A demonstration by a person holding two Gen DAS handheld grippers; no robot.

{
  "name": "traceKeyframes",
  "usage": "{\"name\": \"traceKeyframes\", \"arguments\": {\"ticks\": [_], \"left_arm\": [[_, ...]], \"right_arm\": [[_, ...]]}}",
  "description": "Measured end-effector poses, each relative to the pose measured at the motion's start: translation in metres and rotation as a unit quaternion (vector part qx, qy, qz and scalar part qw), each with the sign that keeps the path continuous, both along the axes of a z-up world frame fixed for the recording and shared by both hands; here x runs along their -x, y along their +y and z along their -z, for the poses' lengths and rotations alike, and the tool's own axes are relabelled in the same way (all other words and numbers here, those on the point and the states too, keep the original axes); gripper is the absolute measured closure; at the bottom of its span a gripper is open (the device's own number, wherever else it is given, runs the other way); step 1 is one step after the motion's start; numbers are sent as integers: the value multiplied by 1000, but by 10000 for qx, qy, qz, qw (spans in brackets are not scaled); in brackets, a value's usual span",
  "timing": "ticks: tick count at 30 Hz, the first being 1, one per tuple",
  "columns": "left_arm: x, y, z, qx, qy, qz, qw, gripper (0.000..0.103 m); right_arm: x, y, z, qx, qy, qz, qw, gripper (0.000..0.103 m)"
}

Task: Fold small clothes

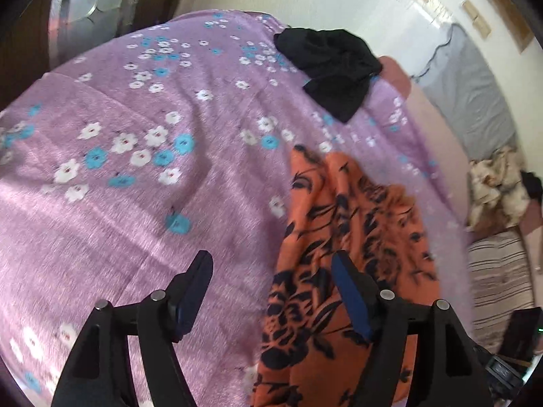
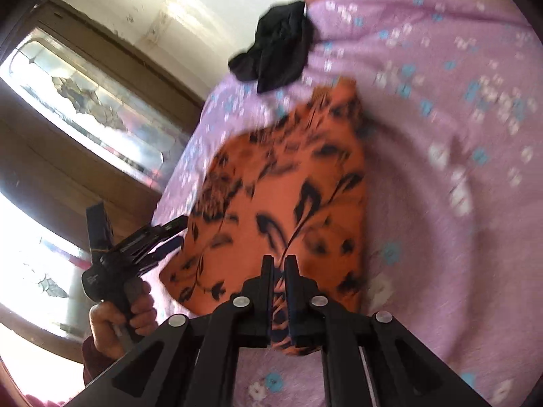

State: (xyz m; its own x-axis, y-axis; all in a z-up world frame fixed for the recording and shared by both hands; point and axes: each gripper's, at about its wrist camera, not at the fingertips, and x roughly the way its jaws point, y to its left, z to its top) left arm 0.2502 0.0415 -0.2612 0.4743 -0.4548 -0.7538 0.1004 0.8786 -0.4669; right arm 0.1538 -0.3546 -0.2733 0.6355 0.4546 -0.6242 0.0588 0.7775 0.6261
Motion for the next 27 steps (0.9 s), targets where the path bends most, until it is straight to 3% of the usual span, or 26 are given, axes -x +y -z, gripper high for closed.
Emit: {"name": "traceKeyframes", "arguments": {"ticks": [2,5,8,12,16,19,21,22,23,24,27], "left_arm": [[-1,-2,-3,21,-59,9,10000,28],[-2,-16,-1,-231,-127,130,9996,26],[-8,-32,11,-471,36,328,9983,26],[-17,-39,26,-869,230,227,9957,26],[-18,-35,26,-814,318,275,9958,26],[-14,-23,21,-468,387,333,9976,26],[-10,-14,16,-227,403,378,9982,26],[-8,-11,14,-142,397,408,9983,26],[-7,-11,13,-89,401,438,9982,26],[-6,-9,13,-12,444,487,9978,25],[-7,-9,18,119,779,689,9945,25]], "right_arm": [[-3,-8,-5,-80,-117,76,9999,93],[-23,-13,-4,139,107,297,9994,92],[-45,-18,7,-77,280,418,9987,92],[-62,-16,28,-138,392,535,9977,86],[-60,-21,30,-269,500,554,9969,85],[-49,-28,20,-290,526,576,9965,81],[-41,-33,15,-396,424,581,9966,73],[-33,-37,12,-527,333,573,9964,54],[-29,-39,12,-592,296,598,9960,23],[-23,-42,12,-669,236,687,9951,16],[-12,-51,19,-986,247,722,9922,15]]}}
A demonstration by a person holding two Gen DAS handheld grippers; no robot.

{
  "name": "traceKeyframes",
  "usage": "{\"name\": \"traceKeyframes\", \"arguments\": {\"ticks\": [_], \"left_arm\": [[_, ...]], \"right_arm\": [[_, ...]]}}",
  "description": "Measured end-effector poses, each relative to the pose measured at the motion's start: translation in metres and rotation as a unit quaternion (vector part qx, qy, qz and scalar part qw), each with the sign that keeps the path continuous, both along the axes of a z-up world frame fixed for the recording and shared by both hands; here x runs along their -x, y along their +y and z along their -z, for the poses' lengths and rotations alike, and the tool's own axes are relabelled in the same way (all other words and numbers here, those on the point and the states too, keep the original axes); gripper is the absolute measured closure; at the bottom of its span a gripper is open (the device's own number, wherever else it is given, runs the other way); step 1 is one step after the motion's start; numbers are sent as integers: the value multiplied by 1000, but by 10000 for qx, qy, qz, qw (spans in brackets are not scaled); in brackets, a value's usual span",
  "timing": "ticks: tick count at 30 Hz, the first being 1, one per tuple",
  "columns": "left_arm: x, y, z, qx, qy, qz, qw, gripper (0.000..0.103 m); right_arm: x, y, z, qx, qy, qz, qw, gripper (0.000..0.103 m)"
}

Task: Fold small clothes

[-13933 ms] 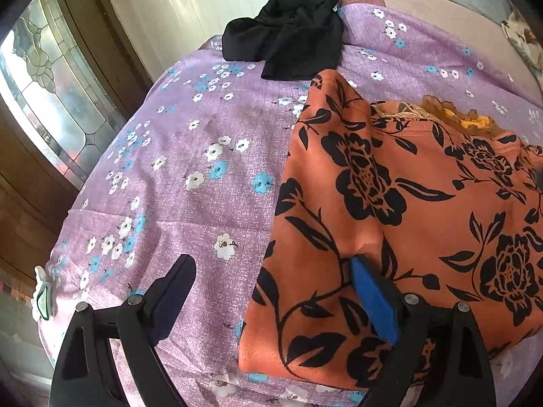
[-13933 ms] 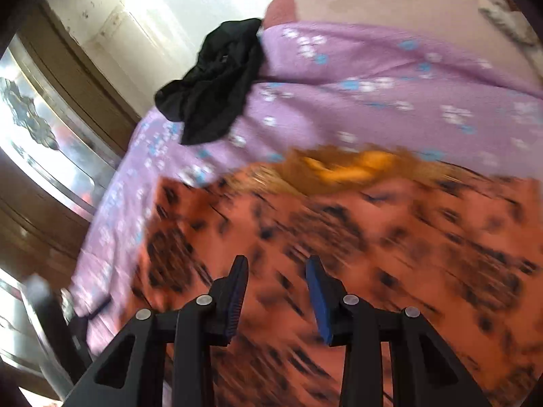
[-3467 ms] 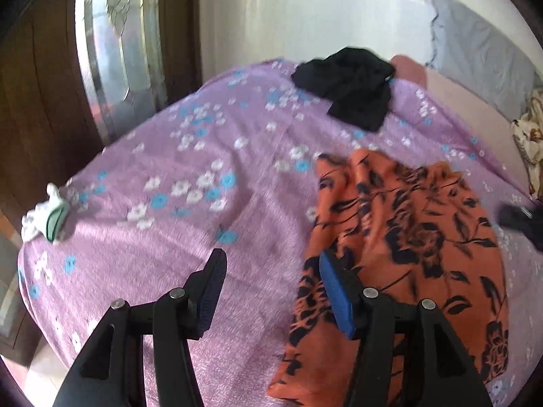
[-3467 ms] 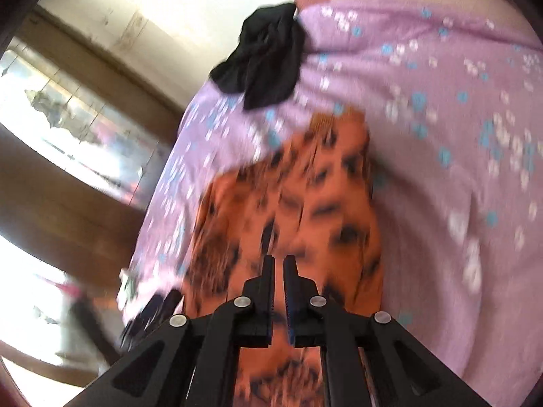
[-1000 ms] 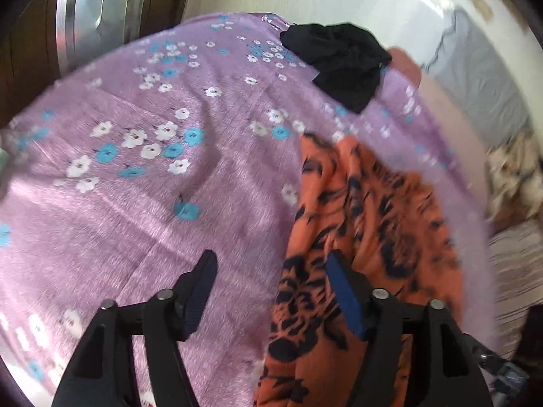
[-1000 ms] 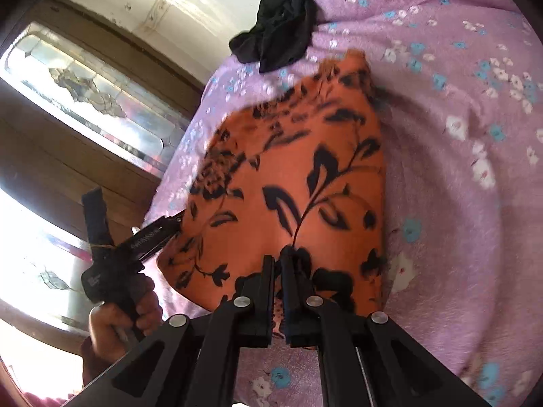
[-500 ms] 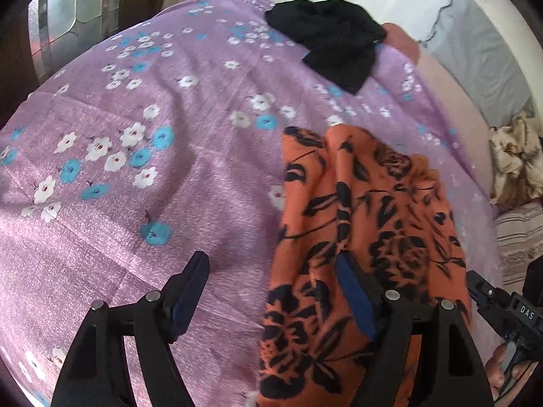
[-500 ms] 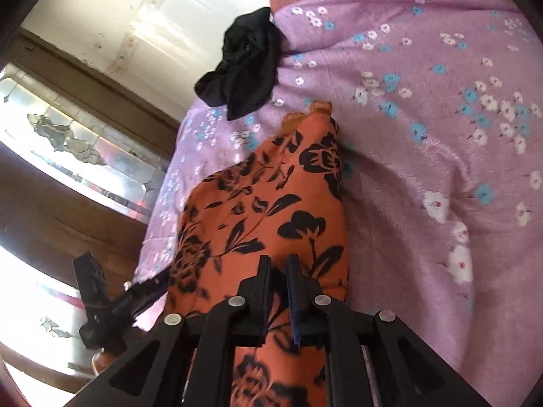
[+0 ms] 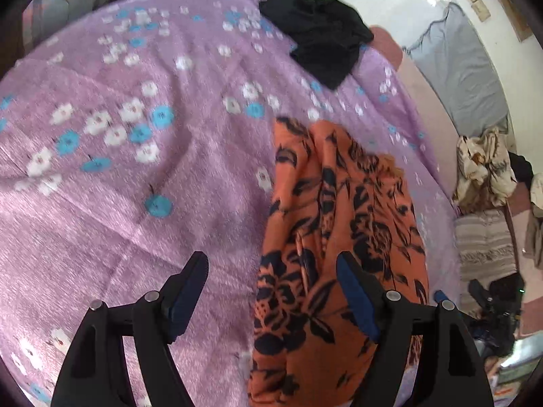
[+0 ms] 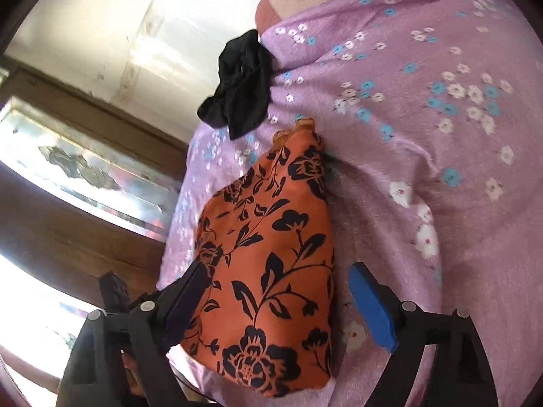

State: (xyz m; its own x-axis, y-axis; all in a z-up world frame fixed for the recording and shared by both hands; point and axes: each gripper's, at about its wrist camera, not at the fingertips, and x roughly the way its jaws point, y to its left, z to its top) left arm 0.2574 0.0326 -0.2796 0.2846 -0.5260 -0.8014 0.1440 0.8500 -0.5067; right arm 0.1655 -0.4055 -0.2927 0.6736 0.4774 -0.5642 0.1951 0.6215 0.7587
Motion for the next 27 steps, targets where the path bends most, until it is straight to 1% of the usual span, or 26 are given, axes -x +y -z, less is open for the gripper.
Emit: {"name": "traceKeyframes", "arguments": {"ticks": [3,7,10,13,15,16,17,19,20,22,24,25,26,27], "left_arm": [[-2,-1,8,31,279,99,9996,25],[-2,-1,12,254,477,218,9983,25],[3,-3,11,500,602,343,9963,25],[9,-16,16,845,832,559,9914,25],[11,-24,15,833,866,732,9901,25],[10,-25,15,815,881,743,9900,24],[10,-24,16,833,915,713,9897,24],[7,-20,22,1011,1072,560,9875,24],[7,-22,23,1022,1077,550,9874,25],[10,-26,20,933,950,625,9891,24],[12,-29,19,1006,893,681,9886,26],[12,-32,21,1100,925,697,9872,26],[10,-33,22,1158,948,708,9862,26],[9,-35,23,1183,935,715,9860,27]], "right_arm": [[1,-6,12,-106,186,57,9998,15],[-1,-13,31,-583,287,96,9978,15],[-6,-11,43,-769,346,62,9964,15],[-12,-6,53,-868,390,-31,9955,15],[-15,-3,63,-953,458,-24,9944,15],[-16,-1,68,-1004,497,-5,9937,15],[-16,0,70,-985,458,33,9941,15],[-17,3,68,-896,393,49,9952,15],[-18,5,68,-849,402,39,9956,15],[-19,8,67,-765,377,59,9963,16],[-19,10,63,-675,283,35,9973,20],[-21,15,60,-638,198,-37,9978,26],[-24,21,58,-582,161,-130,9981,28],[-28,25,57,-506,187,-198,9983,28]]}}
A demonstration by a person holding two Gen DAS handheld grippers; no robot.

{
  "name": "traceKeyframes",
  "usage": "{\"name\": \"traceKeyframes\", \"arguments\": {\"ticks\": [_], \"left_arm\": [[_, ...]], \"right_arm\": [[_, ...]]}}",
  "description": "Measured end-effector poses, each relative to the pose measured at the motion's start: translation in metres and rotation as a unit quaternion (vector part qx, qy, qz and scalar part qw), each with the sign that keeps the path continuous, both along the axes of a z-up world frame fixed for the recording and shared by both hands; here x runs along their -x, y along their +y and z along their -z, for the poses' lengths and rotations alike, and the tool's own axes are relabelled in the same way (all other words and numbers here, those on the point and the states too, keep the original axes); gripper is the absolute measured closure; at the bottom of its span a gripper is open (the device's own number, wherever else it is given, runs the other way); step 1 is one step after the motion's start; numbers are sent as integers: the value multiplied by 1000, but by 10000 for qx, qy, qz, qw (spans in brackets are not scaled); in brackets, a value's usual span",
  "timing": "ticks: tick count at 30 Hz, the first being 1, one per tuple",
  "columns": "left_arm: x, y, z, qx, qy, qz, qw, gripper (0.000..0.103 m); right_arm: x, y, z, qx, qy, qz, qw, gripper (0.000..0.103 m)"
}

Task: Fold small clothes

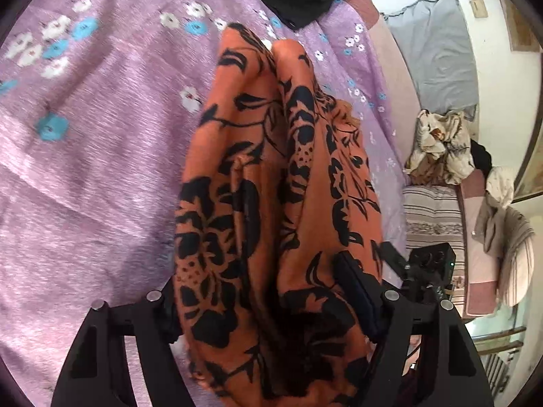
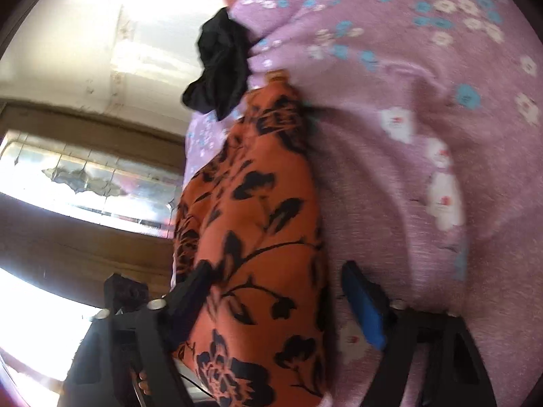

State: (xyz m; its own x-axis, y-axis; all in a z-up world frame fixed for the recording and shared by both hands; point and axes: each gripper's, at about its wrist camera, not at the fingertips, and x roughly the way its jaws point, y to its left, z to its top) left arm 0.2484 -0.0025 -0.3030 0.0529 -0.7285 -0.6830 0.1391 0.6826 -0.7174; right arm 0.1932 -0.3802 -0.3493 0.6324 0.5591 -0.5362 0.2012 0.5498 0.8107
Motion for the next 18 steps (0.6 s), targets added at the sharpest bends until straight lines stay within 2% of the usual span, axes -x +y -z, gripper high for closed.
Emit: {"name": "traceKeyframes", "arguments": {"ticks": [2,4,6,9,11,18], "left_arm": [[-1,-5,0,-8,-74,22,10000,28],[-4,-9,1,7,-90,30,10000,28],[-5,-12,1,8,-148,-4,9999,36],[-4,-14,-2,-13,-344,0,9994,46],[-2,-16,-7,-41,-533,7,9986,51],[2,-34,-24,-69,-892,38,9960,58]], "right_arm": [[-7,7,1,189,127,-52,9997,27],[-15,12,6,150,216,-65,9996,26],[-19,14,5,195,202,-31,9996,26],[-19,18,1,445,102,-61,9989,32],[-19,24,-5,636,16,-78,9979,39],[-9,27,-28,1053,-251,9,9941,46]]}}
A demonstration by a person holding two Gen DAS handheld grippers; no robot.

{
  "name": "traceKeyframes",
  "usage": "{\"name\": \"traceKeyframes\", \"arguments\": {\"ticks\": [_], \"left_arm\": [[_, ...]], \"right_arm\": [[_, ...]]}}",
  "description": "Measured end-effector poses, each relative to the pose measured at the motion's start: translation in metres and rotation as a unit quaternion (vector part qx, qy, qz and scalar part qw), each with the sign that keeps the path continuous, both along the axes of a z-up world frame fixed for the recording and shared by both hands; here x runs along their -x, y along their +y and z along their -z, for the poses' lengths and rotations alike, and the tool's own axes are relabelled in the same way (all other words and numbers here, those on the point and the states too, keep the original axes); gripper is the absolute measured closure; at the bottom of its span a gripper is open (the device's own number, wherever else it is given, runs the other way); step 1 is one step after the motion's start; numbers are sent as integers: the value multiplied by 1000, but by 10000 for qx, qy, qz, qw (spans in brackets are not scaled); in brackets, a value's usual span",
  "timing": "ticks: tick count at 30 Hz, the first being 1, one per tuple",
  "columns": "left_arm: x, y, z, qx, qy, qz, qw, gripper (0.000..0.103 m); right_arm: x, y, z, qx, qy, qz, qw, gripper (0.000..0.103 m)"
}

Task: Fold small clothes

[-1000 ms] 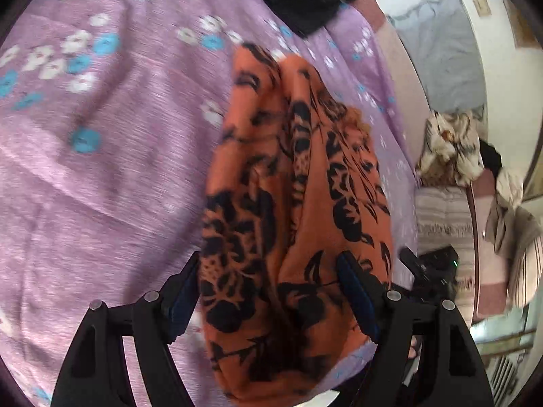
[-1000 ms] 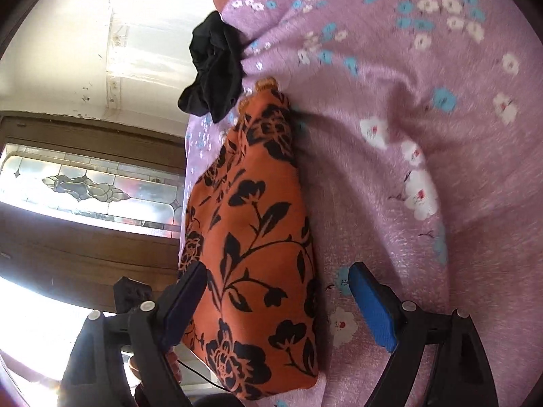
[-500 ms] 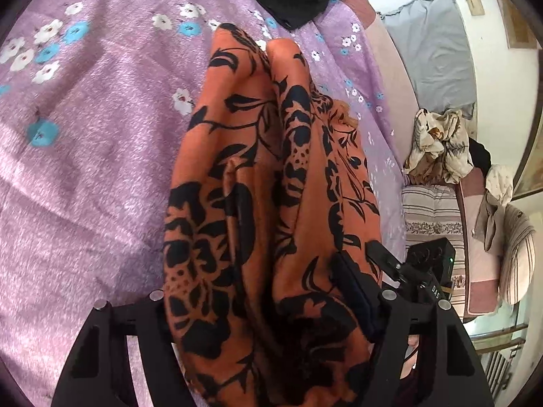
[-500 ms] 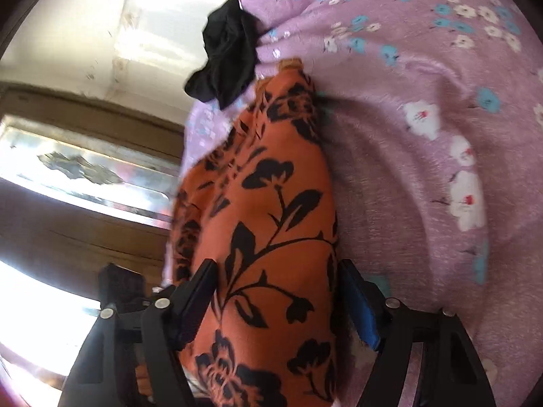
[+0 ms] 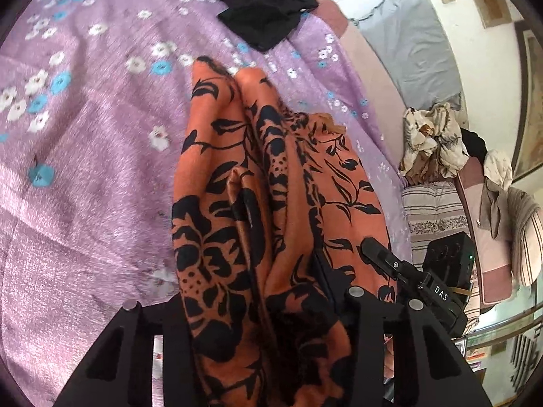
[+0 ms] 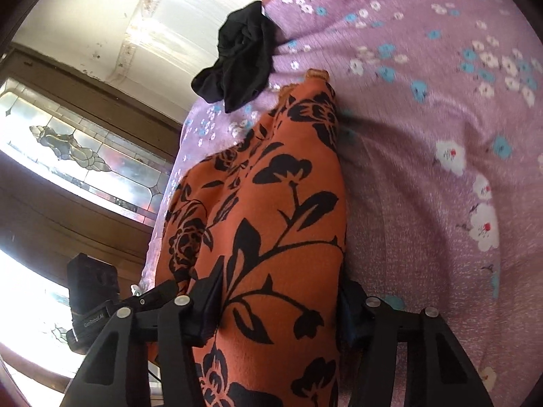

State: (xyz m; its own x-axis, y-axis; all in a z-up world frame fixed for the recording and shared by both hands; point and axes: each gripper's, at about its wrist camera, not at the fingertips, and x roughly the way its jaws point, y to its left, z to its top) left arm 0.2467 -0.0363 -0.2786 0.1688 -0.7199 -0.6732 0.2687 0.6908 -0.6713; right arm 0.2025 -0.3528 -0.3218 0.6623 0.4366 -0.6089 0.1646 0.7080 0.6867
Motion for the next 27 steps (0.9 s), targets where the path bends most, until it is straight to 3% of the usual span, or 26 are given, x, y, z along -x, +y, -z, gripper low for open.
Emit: {"name": "traceKeyframes", "arguments": {"ticks": [14,21,27], "left_arm": [[20,-104,-46,331,-760,776,9935,58],[36,-143,-41,81,-793,1185,9897,58],[45,-150,-31,-289,-788,1206,9891,58]], "right_arm": [[71,-75,-57,508,-691,775,9933,46],[110,-112,-49,486,-583,1146,9905,46],[120,-126,-29,407,-439,1157,9915,46]]}}
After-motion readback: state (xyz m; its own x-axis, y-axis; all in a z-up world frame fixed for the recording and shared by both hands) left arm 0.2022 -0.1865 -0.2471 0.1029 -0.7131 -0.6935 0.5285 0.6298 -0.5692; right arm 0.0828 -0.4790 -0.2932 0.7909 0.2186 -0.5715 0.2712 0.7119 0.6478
